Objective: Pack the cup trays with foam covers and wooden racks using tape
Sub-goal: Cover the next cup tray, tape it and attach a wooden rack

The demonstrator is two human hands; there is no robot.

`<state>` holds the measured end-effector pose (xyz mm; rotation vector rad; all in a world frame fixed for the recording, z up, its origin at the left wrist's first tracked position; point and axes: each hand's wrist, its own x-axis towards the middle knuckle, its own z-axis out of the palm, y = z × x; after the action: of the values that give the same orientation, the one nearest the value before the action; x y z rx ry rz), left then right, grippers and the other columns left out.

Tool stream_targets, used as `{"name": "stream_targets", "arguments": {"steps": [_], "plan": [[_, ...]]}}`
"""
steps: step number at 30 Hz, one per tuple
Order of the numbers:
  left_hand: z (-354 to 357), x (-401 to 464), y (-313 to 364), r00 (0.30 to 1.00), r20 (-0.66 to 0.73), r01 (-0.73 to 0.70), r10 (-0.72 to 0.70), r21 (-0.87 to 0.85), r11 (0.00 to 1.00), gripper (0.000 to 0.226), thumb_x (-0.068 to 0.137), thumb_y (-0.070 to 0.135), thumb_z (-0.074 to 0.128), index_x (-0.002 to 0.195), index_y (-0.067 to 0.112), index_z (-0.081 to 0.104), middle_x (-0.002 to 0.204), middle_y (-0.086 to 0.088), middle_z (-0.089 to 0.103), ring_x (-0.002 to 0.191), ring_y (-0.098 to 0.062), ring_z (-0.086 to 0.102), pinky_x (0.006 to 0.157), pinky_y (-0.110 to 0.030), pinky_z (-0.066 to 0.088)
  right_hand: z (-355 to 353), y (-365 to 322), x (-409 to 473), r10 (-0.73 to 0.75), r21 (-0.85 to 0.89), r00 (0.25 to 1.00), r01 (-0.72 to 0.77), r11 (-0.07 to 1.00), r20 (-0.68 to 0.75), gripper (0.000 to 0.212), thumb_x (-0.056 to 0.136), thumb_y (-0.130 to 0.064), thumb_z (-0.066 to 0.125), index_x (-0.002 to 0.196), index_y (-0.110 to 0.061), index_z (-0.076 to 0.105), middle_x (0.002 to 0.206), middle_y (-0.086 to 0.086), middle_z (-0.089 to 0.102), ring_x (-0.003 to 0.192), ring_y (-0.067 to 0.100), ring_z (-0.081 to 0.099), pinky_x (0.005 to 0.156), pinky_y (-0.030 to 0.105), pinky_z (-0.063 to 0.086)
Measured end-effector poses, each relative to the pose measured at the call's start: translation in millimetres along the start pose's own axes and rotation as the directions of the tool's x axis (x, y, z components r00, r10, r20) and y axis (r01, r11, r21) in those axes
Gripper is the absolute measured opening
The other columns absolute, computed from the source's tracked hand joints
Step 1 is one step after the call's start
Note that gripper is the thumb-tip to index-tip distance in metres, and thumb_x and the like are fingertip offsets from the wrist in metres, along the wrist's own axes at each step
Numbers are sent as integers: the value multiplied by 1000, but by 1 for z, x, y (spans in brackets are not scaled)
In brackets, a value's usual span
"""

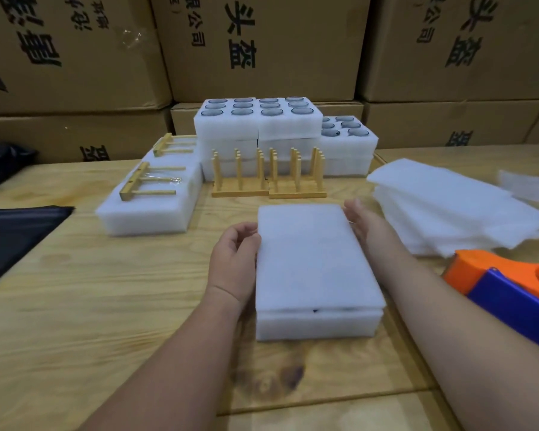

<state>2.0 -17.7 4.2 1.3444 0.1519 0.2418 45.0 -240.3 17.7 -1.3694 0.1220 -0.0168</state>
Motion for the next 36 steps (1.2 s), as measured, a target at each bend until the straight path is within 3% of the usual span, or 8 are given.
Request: {"name": "stream_targets", "arguments": {"steps": [4,11,17,23,25,27,29,36], "plan": [[-1,1,-1,1000,1,-24,24,32,999,27,95,-2,53,108,19,65,101,-1,71,78,-10,64,65,-24,52,-3,9,-12,-90,-78,996,89,993,-10,24,100,-26,61,122,-32,66,103,-19,75,92,-4,71,70,14,53],[0,0,-3,1000,23,9,-10,31,999,41,73,16,55,112,14,68,108,-6,73,87,-17,66,73,-34,52,-3,9,-15,-123,-99,992,126,987,28,21,101,-12,59,107,-32,65,81,-30,73,75,-10,69,59,9,51],[0,-2,0,999,36,-4,2,63,998,38,71,15,53,106,17,69,93,10,74,81,-11,67,66,-29,52,-2,8,-20,-132,-143,991,135,981,25,22,99,-13,60,113,-29,66,92,-21,75,83,-2,72,64,14,54],[0,-3,5,999,-6,31,-32,-48,998,29,92,-4,45,106,14,63,88,-2,72,61,-14,59,53,-28,47,-1,4,-26,-163,-303,986,143,942,-40,19,104,-37,51,108,-35,70,99,-22,76,90,-6,69,72,15,50],[0,-1,8,995,-60,74,-82,-133,988,26,94,-2,44,104,14,61,79,-4,73,57,-14,61,51,-27,47,-8,4,-29,-250,-532,967,187,826,-48,27,107,-30,44,116,-32,69,117,-14,73,101,-2,66,84,22,48],[0,0,9,990,-99,86,-100,-144,986,24,94,1,43,104,13,61,74,-4,75,60,-16,65,55,-30,50,-19,5,-29,-292,-817,956,191,544,29,37,103,-19,41,131,-24,65,131,-4,68,117,13,61,97,32,47],[0,1,10,988,-113,87,-102,-129,988,25,94,1,42,104,12,62,74,-4,76,62,-17,68,59,-32,52,-26,6,-30,-269,-926,961,155,345,60,44,98,-14,42,134,-25,64,133,-1,67,121,23,59,99,37,48],[-5,6,9,983,-74,168,-171,-47,985,23,95,3,47,108,10,65,87,-7,77,61,-12,69,51,-24,52,-21,4,-25,-181,-951,980,132,279,83,39,96,-24,47,132,-31,62,130,-6,66,114,25,61,95,42,51]]}}
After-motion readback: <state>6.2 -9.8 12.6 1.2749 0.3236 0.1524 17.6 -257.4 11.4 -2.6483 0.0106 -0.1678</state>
